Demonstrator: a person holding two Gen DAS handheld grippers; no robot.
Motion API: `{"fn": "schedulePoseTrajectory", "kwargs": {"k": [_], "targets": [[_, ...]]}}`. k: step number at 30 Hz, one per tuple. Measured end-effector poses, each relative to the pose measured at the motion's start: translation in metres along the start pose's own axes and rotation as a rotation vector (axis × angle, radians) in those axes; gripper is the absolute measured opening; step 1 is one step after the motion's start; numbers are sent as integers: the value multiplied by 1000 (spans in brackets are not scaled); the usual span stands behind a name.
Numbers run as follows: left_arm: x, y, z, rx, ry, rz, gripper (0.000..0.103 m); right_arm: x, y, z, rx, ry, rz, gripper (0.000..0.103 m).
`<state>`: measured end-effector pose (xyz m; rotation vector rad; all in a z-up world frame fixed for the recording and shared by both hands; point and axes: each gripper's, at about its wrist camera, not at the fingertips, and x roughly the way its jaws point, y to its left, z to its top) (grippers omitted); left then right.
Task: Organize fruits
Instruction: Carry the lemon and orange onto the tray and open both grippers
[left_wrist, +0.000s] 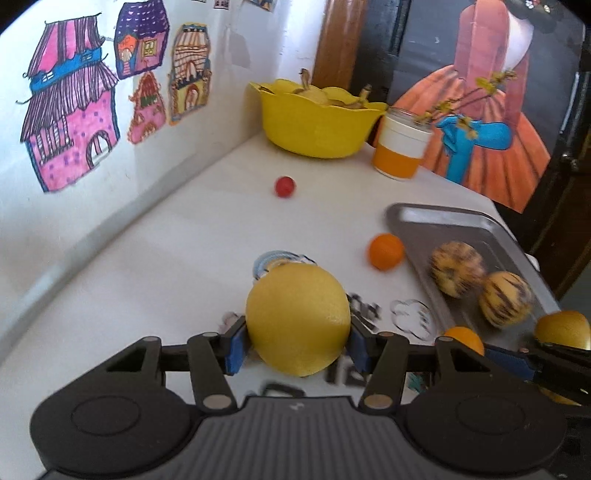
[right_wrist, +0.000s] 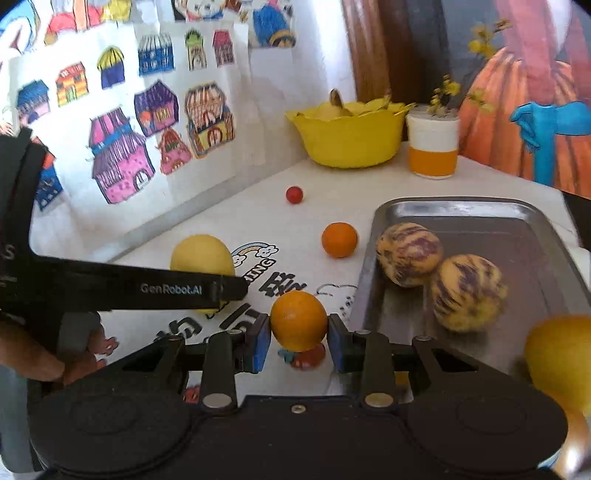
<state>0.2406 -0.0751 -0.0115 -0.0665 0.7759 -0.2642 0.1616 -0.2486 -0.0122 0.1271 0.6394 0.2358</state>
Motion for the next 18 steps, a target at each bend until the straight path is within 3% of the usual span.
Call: {"fn": "schedulePoseTrajectory", "kwargs": {"k": [10,18], "targets": [[-17,-28,-25,-60,-30,-113,59,-69,-13,-34,61,-94,-46,35],[-26,-53,-21,-44,-68,-141,59,-91,-31,-49,104,-116,-87,35]]}}
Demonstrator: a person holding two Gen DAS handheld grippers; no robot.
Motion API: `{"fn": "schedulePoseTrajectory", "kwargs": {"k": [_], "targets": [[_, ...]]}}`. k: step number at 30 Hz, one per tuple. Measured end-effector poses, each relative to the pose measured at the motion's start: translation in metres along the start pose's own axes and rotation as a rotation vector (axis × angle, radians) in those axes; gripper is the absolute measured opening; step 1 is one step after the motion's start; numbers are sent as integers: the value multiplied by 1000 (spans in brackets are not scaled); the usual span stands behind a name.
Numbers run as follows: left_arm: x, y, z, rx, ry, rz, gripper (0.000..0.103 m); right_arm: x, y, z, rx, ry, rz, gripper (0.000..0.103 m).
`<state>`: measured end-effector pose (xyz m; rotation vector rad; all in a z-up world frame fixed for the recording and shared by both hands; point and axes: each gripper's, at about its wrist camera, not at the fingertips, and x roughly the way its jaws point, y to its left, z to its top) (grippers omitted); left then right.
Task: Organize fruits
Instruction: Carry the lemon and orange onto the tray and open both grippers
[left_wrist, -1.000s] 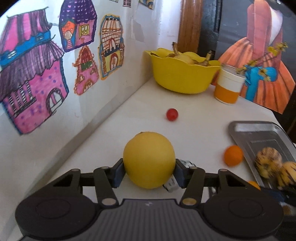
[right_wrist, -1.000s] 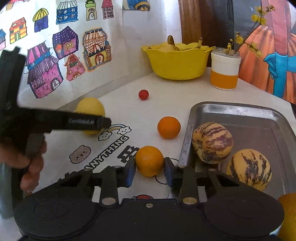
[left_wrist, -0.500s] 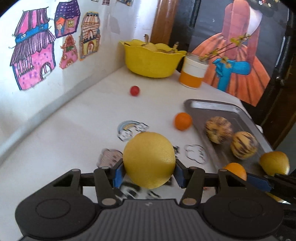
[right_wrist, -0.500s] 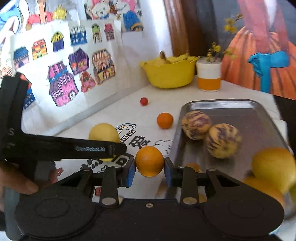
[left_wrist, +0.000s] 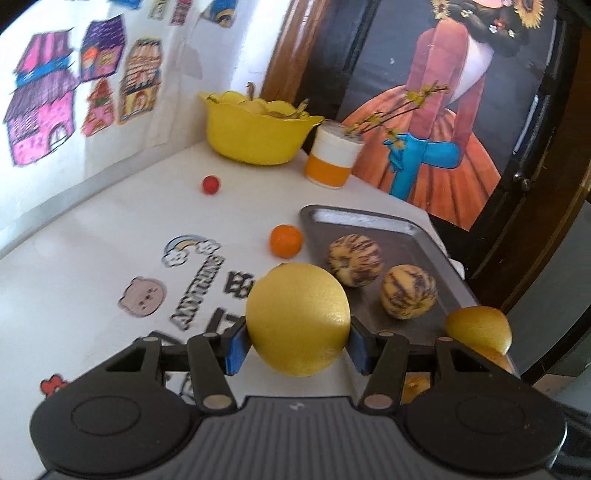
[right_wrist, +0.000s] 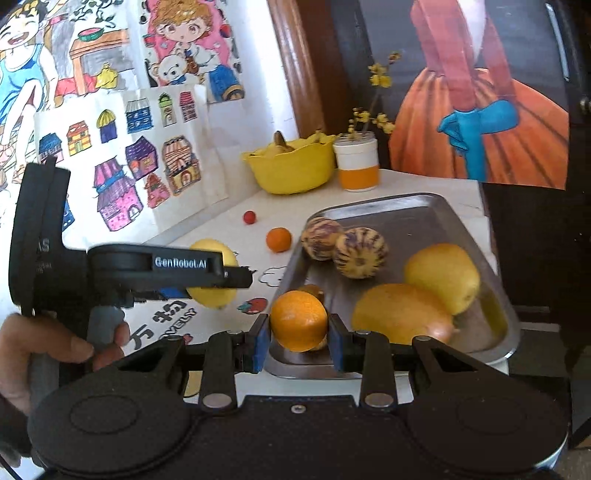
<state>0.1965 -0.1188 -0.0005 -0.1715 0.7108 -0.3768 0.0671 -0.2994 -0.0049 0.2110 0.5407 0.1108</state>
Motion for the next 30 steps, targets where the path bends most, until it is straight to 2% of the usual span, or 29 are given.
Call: {"fn": "schedulePoseTrajectory", "kwargs": {"k": [5,9,12,21,30], "targets": [[10,-19,10,13,2,-19,59,-6,-2,4,-29,-50,-18,35],[24,-29,16,5,20,-36,59,-8,-4,15,-94,-126,-86,35],[36,-34,18,-8,35,-48,59,-5,-11,21,-118,-151,-129,35],[56,-48,17,13,73,-37,59,18,-28,24,-101,-116,-166,35],[59,-56,18,65,70,-15,59,29,-29,21,-117,-95,-177,35]]}}
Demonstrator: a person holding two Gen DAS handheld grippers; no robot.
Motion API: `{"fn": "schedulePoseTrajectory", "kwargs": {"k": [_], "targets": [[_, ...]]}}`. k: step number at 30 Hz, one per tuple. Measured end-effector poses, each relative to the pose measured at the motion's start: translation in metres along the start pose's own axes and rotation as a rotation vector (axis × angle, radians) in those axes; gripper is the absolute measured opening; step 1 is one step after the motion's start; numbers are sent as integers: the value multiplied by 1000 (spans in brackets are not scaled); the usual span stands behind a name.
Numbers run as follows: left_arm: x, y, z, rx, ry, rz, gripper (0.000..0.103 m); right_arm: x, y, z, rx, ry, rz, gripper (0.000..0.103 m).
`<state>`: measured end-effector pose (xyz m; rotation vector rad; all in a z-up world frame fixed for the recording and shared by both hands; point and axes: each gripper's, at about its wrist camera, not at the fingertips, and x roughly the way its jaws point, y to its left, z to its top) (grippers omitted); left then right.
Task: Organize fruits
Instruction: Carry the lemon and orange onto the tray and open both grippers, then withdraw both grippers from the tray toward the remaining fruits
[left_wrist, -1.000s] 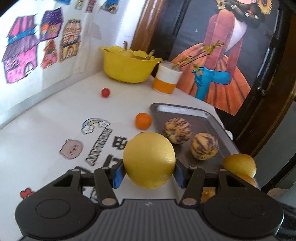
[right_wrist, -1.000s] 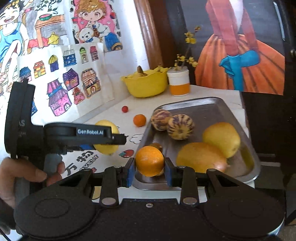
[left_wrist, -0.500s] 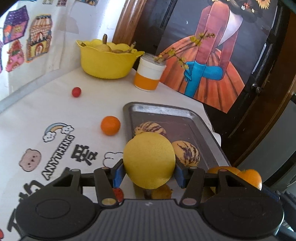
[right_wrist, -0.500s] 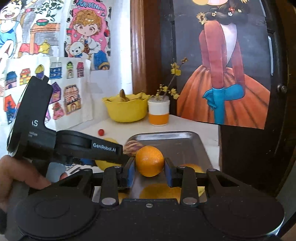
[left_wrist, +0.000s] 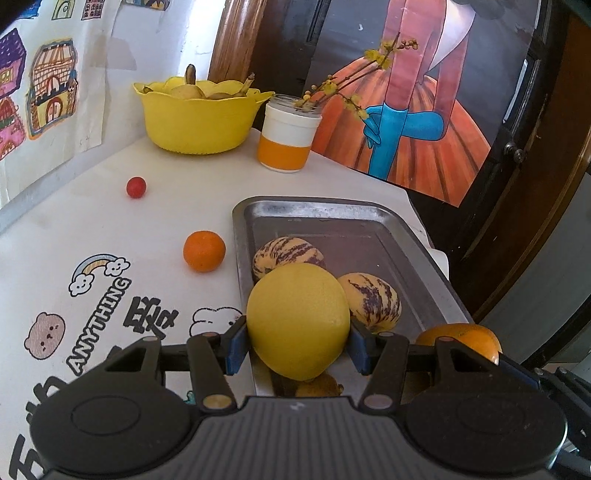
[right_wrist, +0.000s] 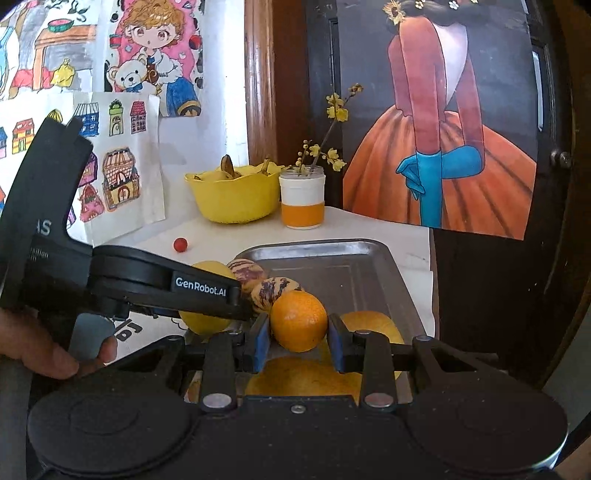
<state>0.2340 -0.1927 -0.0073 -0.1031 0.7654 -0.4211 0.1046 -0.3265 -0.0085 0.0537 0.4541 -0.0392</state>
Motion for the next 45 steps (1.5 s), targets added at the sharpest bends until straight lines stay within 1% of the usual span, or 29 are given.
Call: {"fn": "schedulePoseTrajectory", "kwargs": {"k": [5,7,9,10,11,14,16,18,19,21,23,28,31,41,45], "targets": [[0,-1,-1,15,-1,1,59,2,3,0,-1,9,1,36],[-1,0,-1,12,-4,-17,60,1,4,-1,-3,6,-1,38],[-1,0,0,10,-3,-27,63,0,5,0,-6,4,-2,45],[-2,0,0,8,-4,-27,65,-1,6,0,-9,2,-4,47],[-3,1,0,3,-4,-27,68,-2,7,0,-13,-2,-6,51],[-8,5,0,-22,-14,-35,72,-8,9,0,-23,-18,-10,62],[-13,8,2,-32,-35,-28,79,-13,10,0,-25,-31,-10,68],[-20,11,4,-41,-59,-17,88,-17,12,1,-30,-41,-10,80],[-24,13,5,-43,-68,-12,90,-19,12,2,-30,-45,-10,84],[-31,18,6,-47,-85,2,100,-24,14,3,-25,-57,-3,97],[-41,25,5,-50,-111,32,102,-29,15,4,-19,-64,7,102],[-61,46,2,-46,-119,86,102,-35,29,6,-49,-36,16,102],[-71,64,-2,-47,-110,120,102,-38,39,4,-66,-10,26,102],[-101,131,-24,-61,-62,241,103,-41,75,-2,-102,111,119,102],[-109,154,-28,-69,-26,300,102,-35,92,-3,-122,182,175,102]]}}
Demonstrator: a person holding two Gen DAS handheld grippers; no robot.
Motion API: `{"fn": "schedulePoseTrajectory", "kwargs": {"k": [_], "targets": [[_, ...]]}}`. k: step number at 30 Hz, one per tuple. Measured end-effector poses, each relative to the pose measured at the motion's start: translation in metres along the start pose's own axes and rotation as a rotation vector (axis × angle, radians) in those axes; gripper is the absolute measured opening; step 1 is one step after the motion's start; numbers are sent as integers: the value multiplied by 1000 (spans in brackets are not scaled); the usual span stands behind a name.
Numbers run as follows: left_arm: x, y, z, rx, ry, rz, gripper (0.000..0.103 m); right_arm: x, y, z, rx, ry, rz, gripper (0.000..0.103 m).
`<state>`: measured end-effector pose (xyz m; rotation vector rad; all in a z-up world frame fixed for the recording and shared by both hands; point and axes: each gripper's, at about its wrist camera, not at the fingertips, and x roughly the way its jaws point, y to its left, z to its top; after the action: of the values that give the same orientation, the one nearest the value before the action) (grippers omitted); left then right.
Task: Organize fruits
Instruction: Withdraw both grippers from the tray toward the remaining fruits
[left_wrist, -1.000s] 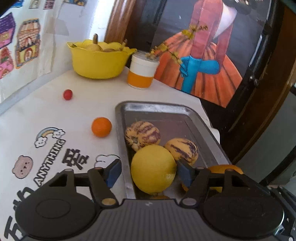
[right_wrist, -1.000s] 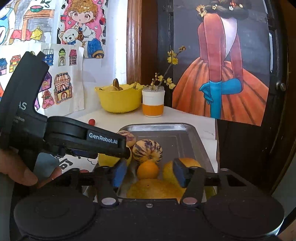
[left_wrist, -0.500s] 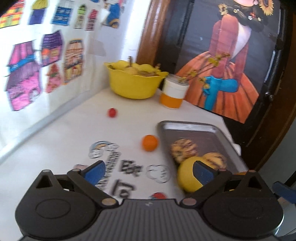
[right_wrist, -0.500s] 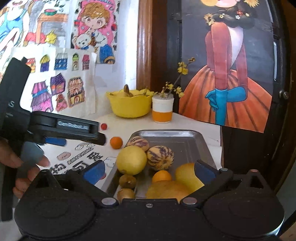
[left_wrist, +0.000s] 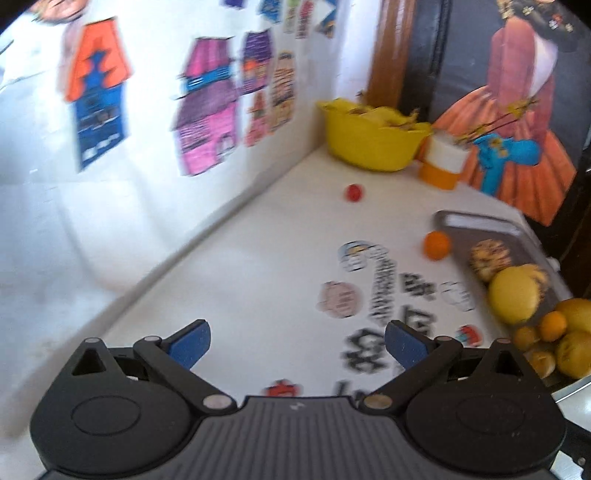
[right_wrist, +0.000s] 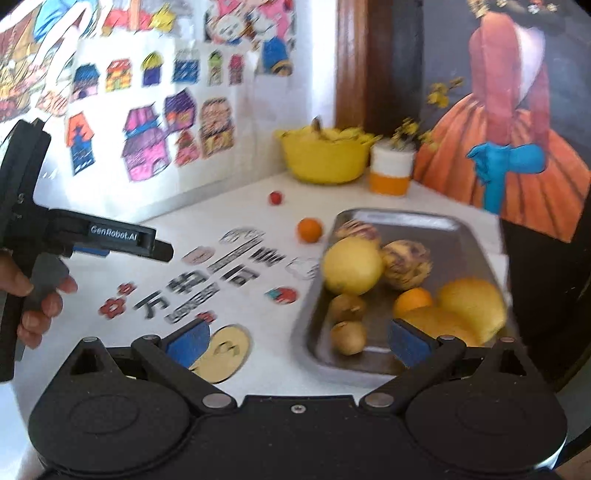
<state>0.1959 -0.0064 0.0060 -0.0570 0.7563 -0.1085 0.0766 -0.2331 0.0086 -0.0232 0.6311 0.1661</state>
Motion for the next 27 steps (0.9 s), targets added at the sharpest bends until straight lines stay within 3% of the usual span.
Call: {"fn": "schedulePoseTrajectory", "kwargs": {"k": [9,13,18,27], "targets": [[0,22,18,64,41,77,102,17,29,27,-107,80,101,102],[3,17,34,71,23,61,102,25,28,48,-207,77,119,102],[22,6,57,14,7,-2,102,39,17,75,-345,38,79,102],[73,-20,80,-52,43,-42,103,74,-18,111,-431,43,84,102]]}}
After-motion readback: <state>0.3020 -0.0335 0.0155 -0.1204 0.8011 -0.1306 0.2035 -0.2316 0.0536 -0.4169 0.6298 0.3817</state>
